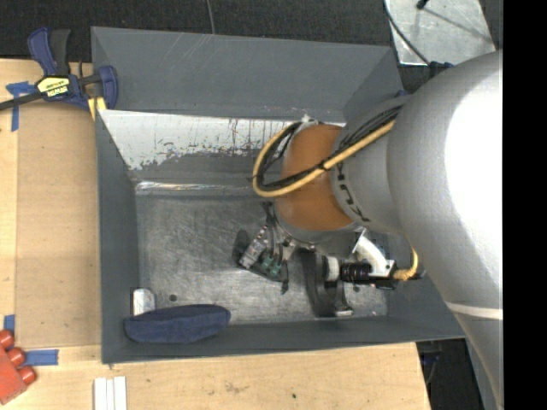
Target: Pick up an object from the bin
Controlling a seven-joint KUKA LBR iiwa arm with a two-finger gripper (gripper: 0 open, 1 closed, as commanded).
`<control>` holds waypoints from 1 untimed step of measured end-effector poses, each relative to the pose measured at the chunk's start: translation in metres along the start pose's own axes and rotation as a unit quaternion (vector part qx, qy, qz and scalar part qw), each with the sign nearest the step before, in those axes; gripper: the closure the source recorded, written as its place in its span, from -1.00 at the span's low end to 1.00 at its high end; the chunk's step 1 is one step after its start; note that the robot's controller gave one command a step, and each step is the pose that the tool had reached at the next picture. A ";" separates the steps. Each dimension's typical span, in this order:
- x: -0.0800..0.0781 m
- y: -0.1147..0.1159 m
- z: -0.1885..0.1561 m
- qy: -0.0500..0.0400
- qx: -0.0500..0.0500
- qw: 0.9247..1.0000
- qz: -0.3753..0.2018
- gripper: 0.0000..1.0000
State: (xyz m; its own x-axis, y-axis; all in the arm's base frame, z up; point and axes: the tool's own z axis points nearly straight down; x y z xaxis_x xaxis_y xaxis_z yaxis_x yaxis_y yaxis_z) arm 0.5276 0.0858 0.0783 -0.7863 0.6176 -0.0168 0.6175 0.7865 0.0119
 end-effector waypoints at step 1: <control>-0.001 0.001 -0.015 0.007 0.005 1.000 -0.001 1.00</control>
Offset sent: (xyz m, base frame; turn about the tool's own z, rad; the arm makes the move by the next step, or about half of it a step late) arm -0.0001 0.0000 0.0142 -0.0001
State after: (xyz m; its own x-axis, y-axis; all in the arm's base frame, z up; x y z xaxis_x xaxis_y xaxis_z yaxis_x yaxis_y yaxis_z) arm 0.5288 0.0854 0.0936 -0.7883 0.6152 -0.0033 0.6152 0.7883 0.0028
